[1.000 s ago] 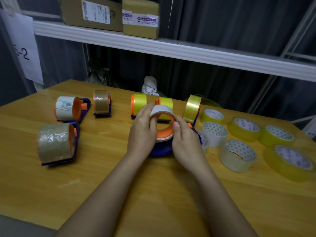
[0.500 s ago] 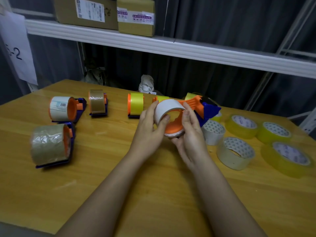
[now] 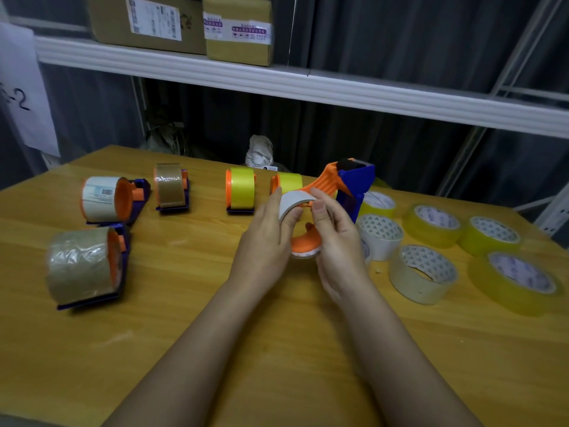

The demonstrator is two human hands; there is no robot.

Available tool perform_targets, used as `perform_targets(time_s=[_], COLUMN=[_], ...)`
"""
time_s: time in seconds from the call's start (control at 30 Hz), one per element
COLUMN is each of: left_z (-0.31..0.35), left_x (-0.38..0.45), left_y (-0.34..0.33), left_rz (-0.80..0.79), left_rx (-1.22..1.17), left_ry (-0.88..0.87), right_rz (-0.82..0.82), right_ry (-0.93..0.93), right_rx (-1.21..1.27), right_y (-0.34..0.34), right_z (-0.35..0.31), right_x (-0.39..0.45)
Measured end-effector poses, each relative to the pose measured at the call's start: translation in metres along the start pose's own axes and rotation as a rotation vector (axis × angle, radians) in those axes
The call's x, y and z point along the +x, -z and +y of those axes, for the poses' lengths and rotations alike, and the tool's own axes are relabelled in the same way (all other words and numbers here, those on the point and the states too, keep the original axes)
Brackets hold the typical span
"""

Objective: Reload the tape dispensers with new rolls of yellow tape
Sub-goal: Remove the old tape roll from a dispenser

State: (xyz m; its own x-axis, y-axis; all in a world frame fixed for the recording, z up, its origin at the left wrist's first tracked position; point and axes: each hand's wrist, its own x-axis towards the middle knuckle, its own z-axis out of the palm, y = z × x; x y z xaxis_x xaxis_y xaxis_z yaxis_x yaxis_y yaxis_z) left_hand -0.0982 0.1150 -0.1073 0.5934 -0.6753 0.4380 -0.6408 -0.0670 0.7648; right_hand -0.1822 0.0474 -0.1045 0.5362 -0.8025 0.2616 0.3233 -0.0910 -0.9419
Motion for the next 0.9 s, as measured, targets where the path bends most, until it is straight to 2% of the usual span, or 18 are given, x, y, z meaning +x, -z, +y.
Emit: perform_targets(time_s=[0.3, 0.47, 0.67, 0.9], left_z=[0.002, 0.011, 0.001, -0.008], left_x=[-0.001, -0.006, 0.005, 0.005], left_y=[0.002, -0.006, -0.002, -0.003], left_rz=[0.071, 0.113, 0.184, 0.235], left_rx=[0.045, 0.176, -0.016, -0.126], left_ry=[-0.037, -0.122, -0.038, -0.008], right_rz=[-0.001, 0.185, -0.065, 0.016], right_ry=[0.008, 0.059, 0.118, 0.283], right_rx=[0.038, -0.029, -0.4, -0.746], right_y=[-0.002, -0.001, 0.001, -0.001], right_z=[-0.001, 0.002, -0.002, 0.005], right_x=[0.0, 0.001, -0.004, -0.012])
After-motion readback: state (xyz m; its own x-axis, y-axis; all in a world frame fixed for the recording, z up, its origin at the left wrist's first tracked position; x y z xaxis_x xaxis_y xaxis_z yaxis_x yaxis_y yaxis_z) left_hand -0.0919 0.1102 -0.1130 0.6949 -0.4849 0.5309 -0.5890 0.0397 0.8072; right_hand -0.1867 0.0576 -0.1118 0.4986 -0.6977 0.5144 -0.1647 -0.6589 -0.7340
